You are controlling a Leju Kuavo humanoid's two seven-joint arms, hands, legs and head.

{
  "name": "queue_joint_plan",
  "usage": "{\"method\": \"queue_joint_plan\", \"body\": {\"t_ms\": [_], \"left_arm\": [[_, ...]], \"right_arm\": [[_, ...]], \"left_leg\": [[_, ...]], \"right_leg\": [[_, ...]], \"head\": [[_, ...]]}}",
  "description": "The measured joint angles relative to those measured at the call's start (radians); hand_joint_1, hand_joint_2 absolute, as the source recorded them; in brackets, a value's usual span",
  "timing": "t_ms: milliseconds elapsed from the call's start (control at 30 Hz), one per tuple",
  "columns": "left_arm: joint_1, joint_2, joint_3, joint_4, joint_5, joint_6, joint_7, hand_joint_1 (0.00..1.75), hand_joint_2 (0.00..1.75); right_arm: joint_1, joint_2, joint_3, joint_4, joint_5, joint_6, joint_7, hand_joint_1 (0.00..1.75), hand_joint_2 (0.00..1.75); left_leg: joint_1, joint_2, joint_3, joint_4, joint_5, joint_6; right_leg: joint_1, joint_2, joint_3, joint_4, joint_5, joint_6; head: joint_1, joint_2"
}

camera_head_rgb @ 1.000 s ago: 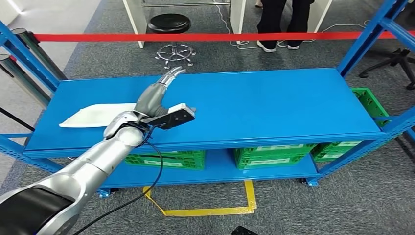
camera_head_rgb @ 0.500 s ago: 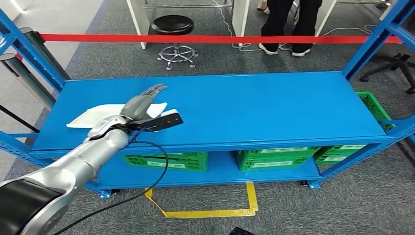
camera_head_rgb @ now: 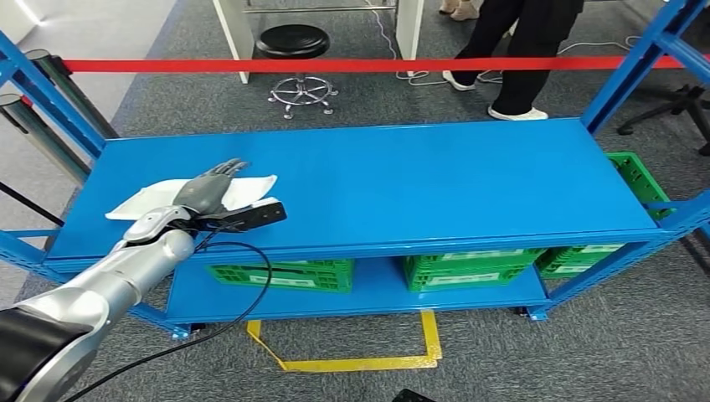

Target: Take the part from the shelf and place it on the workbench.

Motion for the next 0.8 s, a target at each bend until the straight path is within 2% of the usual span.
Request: {"method": "queue_joint_plan", "body": {"t_ms": [67, 133, 167, 200, 233, 300, 333, 367, 467, 533, 567, 633, 667, 700, 733, 767, 800], "left_arm": [[-0.004, 0.005, 0.000, 0.002, -0.005, -0.007, 0.005, 0.00, 1.75], [-0.006, 0.010, 0.000, 0.006, -0.009, -0.010, 0.010, 0.00, 1.75], [-0.006, 0.013, 0.000, 0.008, -0.009, -0.010, 0.012, 0.00, 1.75], [-0.005, 0.016, 0.000, 0.011, -0.010, -0.011, 0.013, 0.00, 1.75], [-0.005, 0.017, 0.000, 0.013, -0.010, -0.011, 0.014, 0.00, 1.75], [-0.007, 0.019, 0.000, 0.014, -0.011, -0.011, 0.014, 0.00, 1.75], [-0.008, 0.019, 0.000, 0.014, -0.011, -0.012, 0.014, 0.00, 1.75], [-0.010, 0.020, 0.000, 0.014, -0.011, -0.012, 0.014, 0.00, 1.75], [-0.011, 0.021, 0.000, 0.015, -0.011, -0.013, 0.014, 0.00, 1.75], [-0.013, 0.021, 0.000, 0.015, -0.011, -0.016, 0.015, 0.00, 1.75], [-0.015, 0.021, 0.000, 0.015, -0.009, -0.025, 0.015, 0.00, 1.75], [-0.017, 0.022, 0.000, 0.016, -0.007, -0.054, 0.020, 0.00, 1.75], [-0.018, 0.022, 0.001, 0.017, -0.013, -0.068, 0.028, 0.00, 1.75], [-0.018, 0.022, 0.000, 0.017, -0.030, -0.077, 0.041, 0.00, 1.75], [-0.020, 0.022, -0.004, 0.018, -0.057, -0.080, 0.059, 0.00, 1.75], [-0.024, 0.023, -0.011, 0.019, -0.091, -0.080, 0.083, 0.00, 1.75], [-0.031, 0.023, -0.020, 0.020, -0.126, -0.080, 0.113, 0.00, 1.75]], "right_arm": [[0.000, 0.001, 0.000, 0.000, 0.001, -0.001, -0.002, 0.00, 1.75], [0.001, 0.001, -0.001, 0.000, 0.002, -0.001, -0.003, 0.00, 1.75], [0.002, 0.001, -0.001, 0.000, 0.003, -0.001, -0.004, 0.00, 1.75], [0.002, 0.001, -0.001, 0.000, 0.003, -0.001, -0.005, 0.00, 1.75], [0.002, 0.001, -0.001, 0.000, 0.003, -0.001, -0.005, 0.00, 1.75], [0.003, 0.001, -0.001, 0.000, 0.003, -0.001, -0.005, 0.00, 1.75], [0.004, 0.001, -0.001, 0.000, 0.003, -0.001, -0.005, 0.00, 1.75], [0.004, 0.001, -0.001, 0.000, 0.003, -0.001, -0.005, 0.00, 1.75], [0.003, 0.001, -0.001, 0.000, 0.004, -0.002, -0.005, 0.00, 1.75], [0.003, 0.000, -0.001, 0.000, 0.004, -0.002, -0.005, 0.00, 1.75], [0.002, 0.000, -0.002, 0.000, 0.005, -0.002, -0.006, 0.00, 1.75], [-0.003, 0.000, -0.002, 0.000, 0.005, -0.001, -0.007, 0.00, 1.75], [-0.007, 0.000, -0.002, 0.000, 0.005, -0.001, -0.007, 0.00, 1.75], [-0.011, 0.000, -0.002, 0.000, 0.005, -0.001, -0.008, 0.00, 1.75], [-0.012, 0.000, -0.002, 0.000, 0.006, 0.000, -0.008, 0.00, 1.75], [-0.011, -0.001, -0.003, 0.000, 0.007, 0.000, -0.008, 0.00, 1.75], [-0.009, -0.001, -0.004, 0.000, 0.008, 0.000, -0.008, 0.00, 1.75]], "left_leg": [[0.002, 0.000, -0.023, 0.058, -0.035, -0.012], [0.008, 0.000, -0.075, 0.183, -0.090, -0.022], [0.010, 0.000, -0.099, 0.237, -0.106, -0.026], [0.012, 0.000, -0.113, 0.264, -0.105, -0.027], [0.013, 0.000, -0.109, 0.253, -0.085, -0.028], [0.015, 0.000, -0.063, 0.143, -0.015, -0.023], [0.013, 0.000, -0.037, 0.085, 0.011, -0.020], [0.012, -0.001, -0.017, 0.040, 0.021, -0.015], [0.009, -0.003, -0.001, 0.001, 0.006, -0.001], [0.012, -0.003, 0.003, -0.005, 0.004, 0.009], [0.014, -0.002, 0.006, -0.008, 0.003, 0.014], [0.014, -0.001, 0.008, -0.009, 0.001, 0.022], [0.013, -0.001, 0.008, -0.009, 0.000, 0.024], [0.012, -0.001, 0.009, -0.009, 0.000, 0.024], [0.012, -0.001, 0.010, -0.008, -0.001, 0.025], [0.012, -0.002, 0.011, -0.007, -0.002, 0.024], [0.012, -0.002, 0.012, -0.006, -0.003, 0.023]], "right_leg": [[-0.005, -0.002, 0.006, -0.004, 0.003, -0.009], [-0.005, -0.002, 0.010, -0.004, 0.002, -0.014], [-0.005, -0.002, 0.011, -0.004, 0.001, -0.015], [-0.005, -0.001, 0.013, -0.004, 0.000, -0.016], [-0.005, 0.000, 0.016, -0.004, -0.002, -0.016], [-0.005, 0.001, 0.024, -0.004, -0.008, -0.013], [-0.004, 0.001, 0.026, -0.003, -0.012, -0.010], [-0.002, 0.001, 0.025, -0.003, -0.015, -0.006], [0.000, -0.001, 0.019, -0.004, -0.018, 0.009], [-0.001, -0.002, 0.011, 0.011, -0.035, 0.020], [-0.001, -0.002, -0.005, 0.046, -0.055, 0.024], [-0.001, -0.003, -0.062, 0.165, -0.109, 0.027], [-0.001, -0.003, -0.091, 0.226, -0.128, 0.028], [-0.001, -0.004, -0.108, 0.261, -0.130, 0.028], [-0.001, -0.004, -0.111, 0.262, -0.113, 0.028], [-0.001, -0.005, -0.097, 0.225, -0.079, 0.027], [-0.001, -0.005, -0.073, 0.164, -0.040, 0.025]], "head": [[-0.002, 0.000], [-0.003, 0.000], [-0.003, 0.000], [-0.003, 0.000], [-0.003, 0.000], [-0.003, 0.000], [-0.003, 0.000], [-0.003, 0.000], [-0.001, 0.000], [0.000, 0.000], [0.000, 0.000], [0.002, 0.000], [0.003, 0.000], [0.003, 0.000], [0.003, 0.000], [0.003, 0.000], [0.003, 0.000]]}}
